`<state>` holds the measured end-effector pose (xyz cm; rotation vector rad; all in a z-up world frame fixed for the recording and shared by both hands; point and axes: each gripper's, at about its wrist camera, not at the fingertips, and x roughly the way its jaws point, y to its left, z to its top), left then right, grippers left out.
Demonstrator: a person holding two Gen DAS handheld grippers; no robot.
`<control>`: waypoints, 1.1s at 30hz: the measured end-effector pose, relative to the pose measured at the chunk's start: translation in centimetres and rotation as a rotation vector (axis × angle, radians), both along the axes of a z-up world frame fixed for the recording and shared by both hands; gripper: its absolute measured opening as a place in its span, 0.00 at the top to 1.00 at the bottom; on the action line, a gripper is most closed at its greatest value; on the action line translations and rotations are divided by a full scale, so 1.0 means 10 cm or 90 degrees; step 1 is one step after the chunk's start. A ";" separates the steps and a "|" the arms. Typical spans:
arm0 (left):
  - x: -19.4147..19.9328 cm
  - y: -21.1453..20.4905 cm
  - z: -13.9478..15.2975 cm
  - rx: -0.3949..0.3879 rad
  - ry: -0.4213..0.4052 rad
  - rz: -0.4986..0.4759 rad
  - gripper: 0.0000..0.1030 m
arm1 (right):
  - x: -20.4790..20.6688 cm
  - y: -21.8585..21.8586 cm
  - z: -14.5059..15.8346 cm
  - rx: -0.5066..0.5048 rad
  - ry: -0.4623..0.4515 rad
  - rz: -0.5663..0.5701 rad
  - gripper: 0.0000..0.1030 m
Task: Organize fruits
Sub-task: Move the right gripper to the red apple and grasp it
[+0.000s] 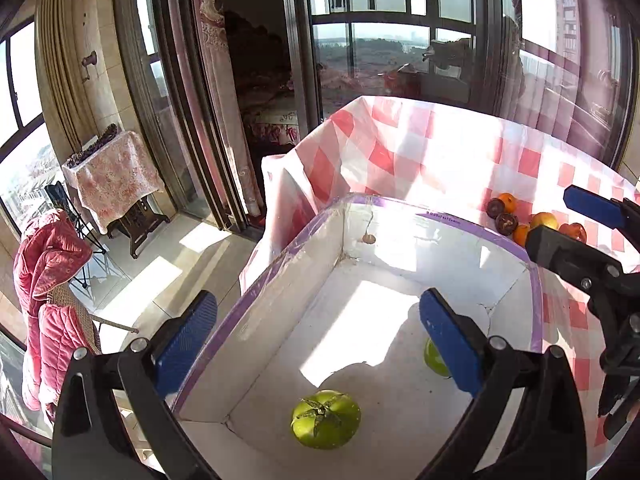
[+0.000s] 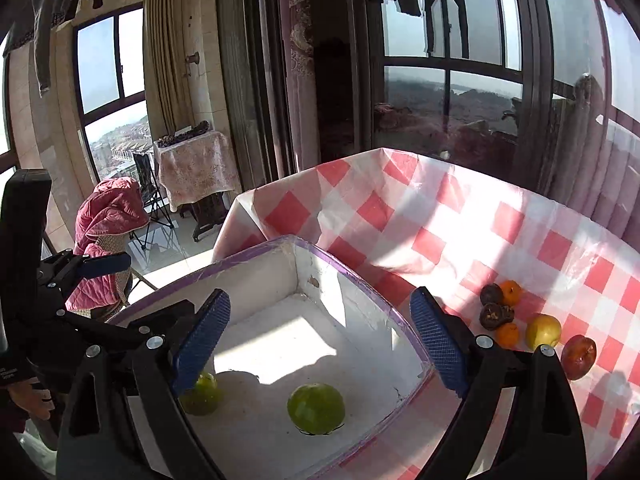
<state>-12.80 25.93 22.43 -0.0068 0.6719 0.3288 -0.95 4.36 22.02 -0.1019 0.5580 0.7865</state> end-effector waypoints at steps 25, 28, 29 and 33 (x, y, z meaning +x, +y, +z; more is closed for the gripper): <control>2.12 -2.68 -2.02 -0.167 0.039 -0.161 0.02 | 1.02 -2.62 -2.05 0.045 0.202 -0.436 0.14; 2.11 -2.53 -2.04 -0.223 0.013 -0.136 0.02 | 1.17 -2.56 -2.06 0.045 0.197 -0.427 0.14; 2.12 -2.50 -2.06 -0.234 0.010 -0.134 0.02 | 1.23 -2.53 -2.05 0.042 0.185 -0.427 0.14; 2.13 -2.46 -2.10 -0.260 0.027 -0.137 0.02 | 1.55 -2.36 -2.10 -0.002 0.206 -0.407 0.14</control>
